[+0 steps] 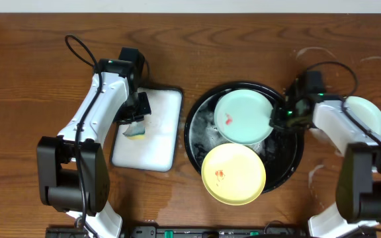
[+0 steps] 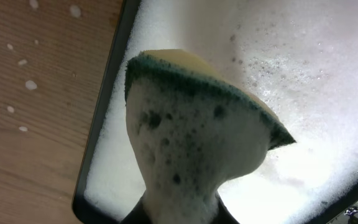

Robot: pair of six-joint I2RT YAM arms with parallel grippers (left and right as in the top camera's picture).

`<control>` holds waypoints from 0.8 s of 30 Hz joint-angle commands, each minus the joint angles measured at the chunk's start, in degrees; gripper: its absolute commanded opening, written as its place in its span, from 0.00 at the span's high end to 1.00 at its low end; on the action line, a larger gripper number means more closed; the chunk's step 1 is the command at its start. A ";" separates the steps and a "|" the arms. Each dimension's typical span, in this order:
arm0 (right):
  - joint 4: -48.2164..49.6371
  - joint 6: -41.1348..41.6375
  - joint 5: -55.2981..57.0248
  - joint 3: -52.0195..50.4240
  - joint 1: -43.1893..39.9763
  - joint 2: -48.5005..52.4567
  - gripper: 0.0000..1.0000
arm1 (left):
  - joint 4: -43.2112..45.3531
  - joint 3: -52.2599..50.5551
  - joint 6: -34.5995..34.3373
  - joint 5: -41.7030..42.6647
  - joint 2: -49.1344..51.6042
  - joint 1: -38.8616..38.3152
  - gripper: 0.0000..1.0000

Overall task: Clean dirty plates on tray and stack at the side
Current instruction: 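Grip the rim of the second green plate with the right gripper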

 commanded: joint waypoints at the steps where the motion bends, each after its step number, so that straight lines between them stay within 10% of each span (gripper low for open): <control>1: 1.33 4.31 0.79 1.03 1.44 -0.68 0.77 | -0.13 -0.07 0.39 -0.68 -0.09 0.02 0.87; 9: -5.66 -17.84 1.18 9.16 1.49 -7.87 0.73 | 0.15 -0.07 8.98 4.28 -0.11 -0.20 0.88; 17: -8.57 -18.88 1.14 10.34 1.49 -14.51 0.72 | 14.86 -8.74 11.45 7.39 0.04 -1.11 0.88; 24: -11.67 -18.91 1.16 10.32 1.49 -14.67 0.73 | 32.50 -20.76 10.56 7.28 0.28 -1.36 0.62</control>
